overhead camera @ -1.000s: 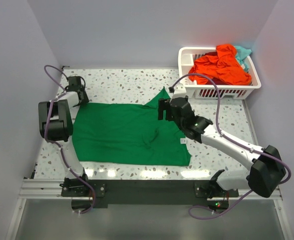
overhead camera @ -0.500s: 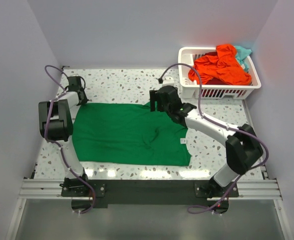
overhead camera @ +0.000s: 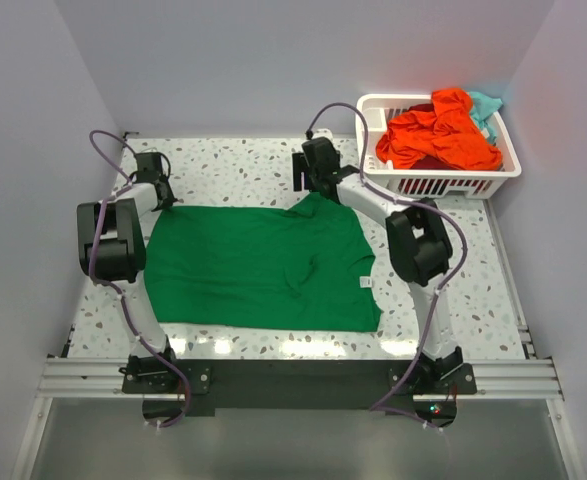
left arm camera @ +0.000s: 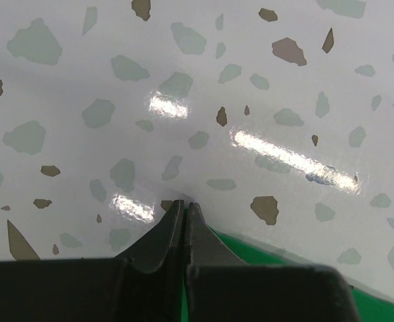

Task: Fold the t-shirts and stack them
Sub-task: Fold the tshirt

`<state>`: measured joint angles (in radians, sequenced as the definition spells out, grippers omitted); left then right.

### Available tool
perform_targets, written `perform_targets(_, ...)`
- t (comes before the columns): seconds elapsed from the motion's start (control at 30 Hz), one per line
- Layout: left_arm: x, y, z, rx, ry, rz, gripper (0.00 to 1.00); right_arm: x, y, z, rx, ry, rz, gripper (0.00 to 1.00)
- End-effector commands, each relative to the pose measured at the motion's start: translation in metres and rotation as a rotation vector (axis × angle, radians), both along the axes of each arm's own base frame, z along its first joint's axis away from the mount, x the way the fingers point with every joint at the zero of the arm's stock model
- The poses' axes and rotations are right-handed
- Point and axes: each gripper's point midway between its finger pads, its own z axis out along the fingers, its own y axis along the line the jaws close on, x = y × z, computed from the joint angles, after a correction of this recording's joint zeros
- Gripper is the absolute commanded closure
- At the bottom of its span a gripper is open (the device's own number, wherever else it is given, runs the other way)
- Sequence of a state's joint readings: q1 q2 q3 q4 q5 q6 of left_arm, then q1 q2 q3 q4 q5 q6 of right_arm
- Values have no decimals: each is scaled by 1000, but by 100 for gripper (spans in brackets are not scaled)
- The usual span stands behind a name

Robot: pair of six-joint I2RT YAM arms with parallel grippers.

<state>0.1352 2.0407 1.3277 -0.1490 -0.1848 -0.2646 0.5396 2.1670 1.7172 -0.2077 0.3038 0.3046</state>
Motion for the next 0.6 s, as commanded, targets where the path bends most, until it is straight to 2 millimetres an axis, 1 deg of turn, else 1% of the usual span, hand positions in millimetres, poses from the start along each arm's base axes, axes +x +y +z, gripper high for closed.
perform_targets(0.0, 11, 4, 12, 10, -42, -19, 100, 21, 0, 2, 0, 13, -4, 23)
perform_targets(0.03, 11, 3, 12, 8, -42, -22, 100, 24, 0, 1, 1, 15, -7, 23)
perform_targets(0.07, 11, 4, 12, 9, -42, -20, 100, 29, 0, -8, -5, 30, -13, 23)
perform_targets(0.2, 11, 4, 12, 10, -44, -21, 100, 41, -7, -21, -18, 46, -47, 24)
perform_targets(0.37, 12, 3, 12, 7, -46, -24, 100, 45, -13, -29, -25, 57, -72, 24)
perform_targets(0.43, 11, 2, 11, 5, -43, -27, 100, 46, -19, -36, -36, 65, -88, 24)
perform_targets(0.57, 12, 3, 13, 5, -49, -26, 100, 48, -21, -47, -26, 80, -88, 25)
